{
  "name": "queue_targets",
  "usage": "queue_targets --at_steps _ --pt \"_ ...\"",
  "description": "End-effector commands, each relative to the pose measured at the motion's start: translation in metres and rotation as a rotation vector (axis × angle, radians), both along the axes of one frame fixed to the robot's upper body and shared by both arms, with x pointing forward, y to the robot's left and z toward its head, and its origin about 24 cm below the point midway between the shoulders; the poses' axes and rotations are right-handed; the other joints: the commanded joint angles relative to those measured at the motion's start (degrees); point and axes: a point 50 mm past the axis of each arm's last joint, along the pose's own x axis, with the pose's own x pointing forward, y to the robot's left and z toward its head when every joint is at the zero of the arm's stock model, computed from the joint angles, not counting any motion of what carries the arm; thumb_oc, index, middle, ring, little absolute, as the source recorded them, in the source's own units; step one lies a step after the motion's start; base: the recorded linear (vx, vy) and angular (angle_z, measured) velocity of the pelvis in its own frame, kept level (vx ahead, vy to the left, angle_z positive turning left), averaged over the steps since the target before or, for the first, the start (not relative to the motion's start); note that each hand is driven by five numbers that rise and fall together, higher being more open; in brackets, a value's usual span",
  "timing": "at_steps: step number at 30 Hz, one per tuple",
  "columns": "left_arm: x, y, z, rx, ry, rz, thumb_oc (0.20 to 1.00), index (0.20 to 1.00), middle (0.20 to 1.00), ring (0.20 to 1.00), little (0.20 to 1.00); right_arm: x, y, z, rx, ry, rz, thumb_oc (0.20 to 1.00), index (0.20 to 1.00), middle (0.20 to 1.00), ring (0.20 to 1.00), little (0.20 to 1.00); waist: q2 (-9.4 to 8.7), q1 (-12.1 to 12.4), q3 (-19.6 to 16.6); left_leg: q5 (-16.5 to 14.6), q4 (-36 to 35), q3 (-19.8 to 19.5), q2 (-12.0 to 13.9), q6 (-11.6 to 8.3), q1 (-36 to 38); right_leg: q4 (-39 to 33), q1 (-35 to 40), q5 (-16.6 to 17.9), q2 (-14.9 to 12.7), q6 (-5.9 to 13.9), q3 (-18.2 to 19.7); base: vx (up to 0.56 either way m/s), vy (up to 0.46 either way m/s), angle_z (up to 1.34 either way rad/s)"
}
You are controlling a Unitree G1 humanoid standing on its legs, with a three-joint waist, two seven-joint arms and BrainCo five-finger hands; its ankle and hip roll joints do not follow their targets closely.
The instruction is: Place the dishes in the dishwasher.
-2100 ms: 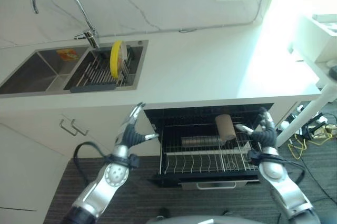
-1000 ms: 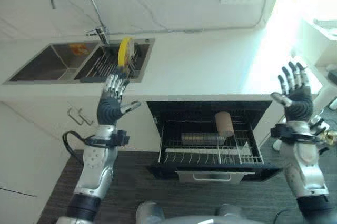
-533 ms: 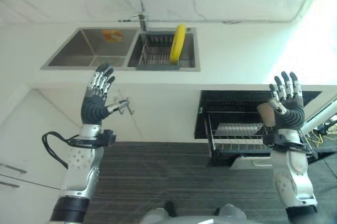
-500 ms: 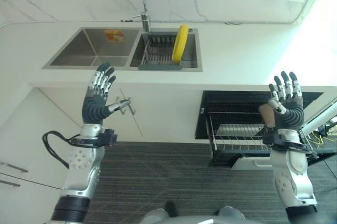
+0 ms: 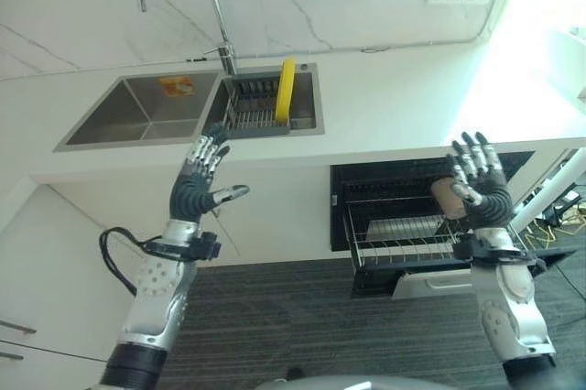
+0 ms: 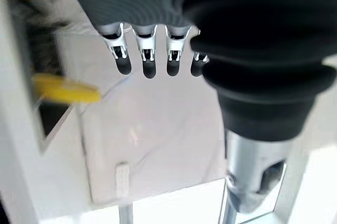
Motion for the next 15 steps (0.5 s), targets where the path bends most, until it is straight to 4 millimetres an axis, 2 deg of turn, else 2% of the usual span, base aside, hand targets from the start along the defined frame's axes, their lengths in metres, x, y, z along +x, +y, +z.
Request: queue_targets --at_steps 1,13,15 --pt "0.018 -0.01 0.034 -0.048 -0.158 -0.039 1.0 1.0 1.0 1.0 1.0 0.016 0.014 0.037 0.008 -0.172 0.089 1.0 1.0 1.0 1.0 1.0 -1.11 -1.4 -1.2 -3.9 0.5 -7.3 3.9 -4.74 3.8 2.3 -3.6 1.0 1.6 0.21 4.7 0.0 0.0 0.0" --pt "0.009 0.003 0.029 -0.001 -0.133 0.026 1.0 1.0 1.0 1.0 1.0 0.012 0.015 0.028 0.007 -0.111 0.036 1.0 1.0 1.0 1.0 1.0 -1.46 -0.5 -1.9 -4.3 0.6 -8.8 3.2 -3.71 5.0 1.9 -1.4 0.1 3.7 -0.66 6.3 0.04 -0.013 0.0" --pt "0.006 0.007 0.029 0.018 -0.136 0.031 1.0 1.0 1.0 1.0 1.0 0.009 0.01 0.027 -0.009 -0.095 0.034 1.0 1.0 1.0 1.0 1.0 -2.13 -1.4 -1.2 -5.9 7.9 -6.2 3.1 -3.78 3.5 5.5 -2.3 -1.7 4.0 -1.93 7.5 0.01 0.022 -0.02"
